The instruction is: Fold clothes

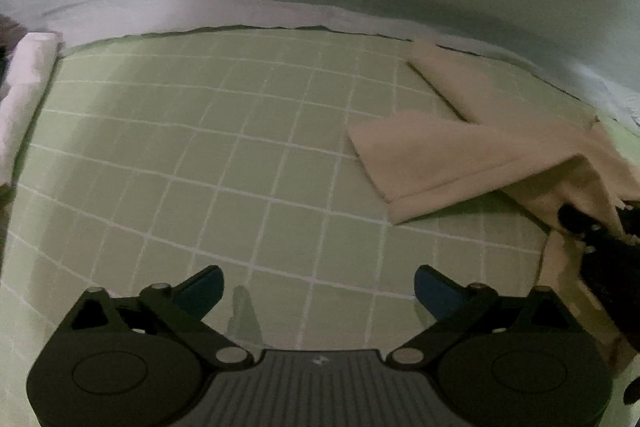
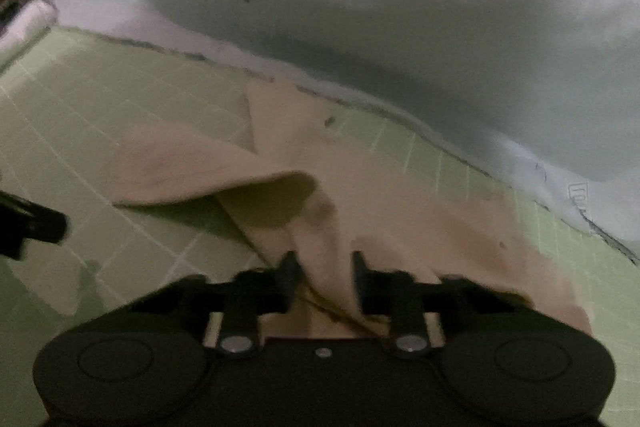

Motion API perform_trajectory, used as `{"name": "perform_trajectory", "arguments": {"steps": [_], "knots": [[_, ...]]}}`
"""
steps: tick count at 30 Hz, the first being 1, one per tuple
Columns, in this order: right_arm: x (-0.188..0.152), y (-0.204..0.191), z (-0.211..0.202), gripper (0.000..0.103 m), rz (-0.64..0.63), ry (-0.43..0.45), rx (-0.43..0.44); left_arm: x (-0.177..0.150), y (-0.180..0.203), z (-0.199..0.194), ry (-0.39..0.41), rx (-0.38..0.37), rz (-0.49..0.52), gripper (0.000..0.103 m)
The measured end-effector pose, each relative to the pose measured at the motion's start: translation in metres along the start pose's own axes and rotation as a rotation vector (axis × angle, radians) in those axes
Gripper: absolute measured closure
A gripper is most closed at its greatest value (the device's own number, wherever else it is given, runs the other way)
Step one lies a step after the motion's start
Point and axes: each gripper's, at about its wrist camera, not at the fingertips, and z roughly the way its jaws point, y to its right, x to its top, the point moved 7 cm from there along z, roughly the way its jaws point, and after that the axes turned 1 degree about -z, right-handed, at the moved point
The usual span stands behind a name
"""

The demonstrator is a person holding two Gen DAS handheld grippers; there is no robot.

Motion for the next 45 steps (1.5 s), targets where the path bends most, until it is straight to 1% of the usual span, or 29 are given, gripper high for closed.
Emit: {"name": "perform_trajectory", "arguments": {"steps": [1, 3, 4, 6, 7, 8, 10, 11, 13, 15, 16, 18, 21, 25, 26, 28, 31, 33, 34, 35, 36, 37, 38, 40, 42, 45], "knots": [[0.000, 0.001, -0.008, 0.097, 0.027, 0.012, 0.012, 0.000, 0.004, -0.002, 0.002, -0.010, 0.004, 0.005], [0.003, 0.004, -0.017, 0.097, 0.096, 0.027, 0.044, 0.000, 0.012, -0.006, 0.010, -0.035, 0.010, 0.007], [0.001, 0.005, -0.023, 0.097, 0.126, 0.027, 0.055, -0.001, 0.017, -0.010, 0.012, -0.060, 0.008, 0.007], [-0.002, 0.009, -0.032, 0.092, 0.191, 0.029, 0.066, -0.001, 0.024, -0.015, 0.013, -0.103, -0.006, 0.007], [-0.003, 0.013, -0.036, 0.087, 0.227, 0.032, 0.068, -0.002, 0.028, -0.017, 0.014, -0.124, -0.013, 0.007], [-0.004, 0.018, -0.042, 0.076, 0.265, 0.038, 0.072, -0.002, 0.031, -0.020, 0.013, -0.144, -0.021, 0.007], [-0.002, 0.030, -0.054, 0.063, 0.329, 0.066, 0.058, -0.002, 0.036, -0.023, 0.007, -0.186, -0.044, 0.007], [0.000, 0.037, -0.061, 0.059, 0.354, 0.089, 0.048, -0.001, 0.040, -0.024, 0.004, -0.212, -0.058, 0.007], [0.006, 0.053, -0.073, 0.056, 0.391, 0.137, 0.033, 0.001, 0.047, -0.025, -0.009, -0.267, -0.087, 0.007], [0.011, 0.073, -0.080, 0.051, 0.418, 0.171, -0.013, 0.004, 0.054, -0.023, -0.025, -0.320, -0.119, 0.007], [0.012, 0.080, -0.078, 0.049, 0.415, 0.168, -0.040, 0.006, 0.058, -0.023, -0.033, -0.346, -0.136, 0.007], [0.010, 0.096, -0.063, 0.050, 0.381, 0.125, -0.125, 0.009, 0.065, -0.020, -0.049, -0.396, -0.172, 0.007], [-0.002, 0.117, -0.036, 0.053, 0.321, 0.018, -0.207, 0.016, 0.078, -0.013, -0.072, -0.471, -0.234, 0.007], [-0.016, 0.132, -0.005, 0.054, 0.293, -0.083, -0.190, 0.031, 0.096, 0.001, -0.089, -0.530, -0.272, 0.008], [-0.018, 0.133, 0.001, 0.054, 0.281, -0.101, -0.175, 0.034, 0.100, 0.005, -0.099, -0.537, -0.275, 0.011], [-0.017, 0.130, 0.010, 0.054, 0.241, -0.125, -0.127, 0.039, 0.109, 0.016, -0.114, -0.547, -0.276, 0.017], [-0.015, 0.121, 0.017, 0.054, 0.187, -0.128, -0.097, 0.043, 0.120, 0.030, -0.139, -0.542, -0.277, 0.034], [-0.015, 0.121, 0.022, 0.057, 0.171, -0.128, -0.077, 0.042, 0.128, 0.038, -0.156, -0.527, -0.264, 0.060], [-0.016, 0.120, 0.022, 0.067, 0.176, -0.124, -0.056, 0.041, 0.131, 0.042, -0.164, -0.519, -0.257, 0.068], [-0.016, 0.121, 0.021, 0.076, 0.193, -0.117, -0.033, 0.041, 0.132, 0.043, -0.162, -0.508, -0.250, 0.081], [-0.018, 0.123, 0.018, 0.082, 0.213, -0.105, -0.032, 0.041, 0.130, 0.041, -0.147, -0.494, -0.239, 0.087], [-0.018, 0.126, 0.014, 0.089, 0.236, -0.085, -0.034, 0.041, 0.128, 0.039, -0.132, -0.480, -0.228, 0.088], [-0.018, 0.130, 0.010, 0.092, 0.259, -0.065, -0.036, 0.041, 0.127, 0.037, -0.116, -0.466, -0.217, 0.089], [-0.017, 0.140, -0.003, 0.094, 0.304, -0.016, -0.077, 0.048, 0.119, 0.028, -0.056, -0.428, -0.199, 0.090], [-0.016, 0.156, -0.022, 0.095, 0.348, 0.030, -0.143, 0.056, 0.110, 0.017, 0.012, -0.385, -0.177, 0.091], [-0.020, 0.187, -0.043, 0.095, 0.445, 0.080, -0.228, 0.076, 0.086, -0.004, 0.139, -0.291, -0.143, 0.092]]}}
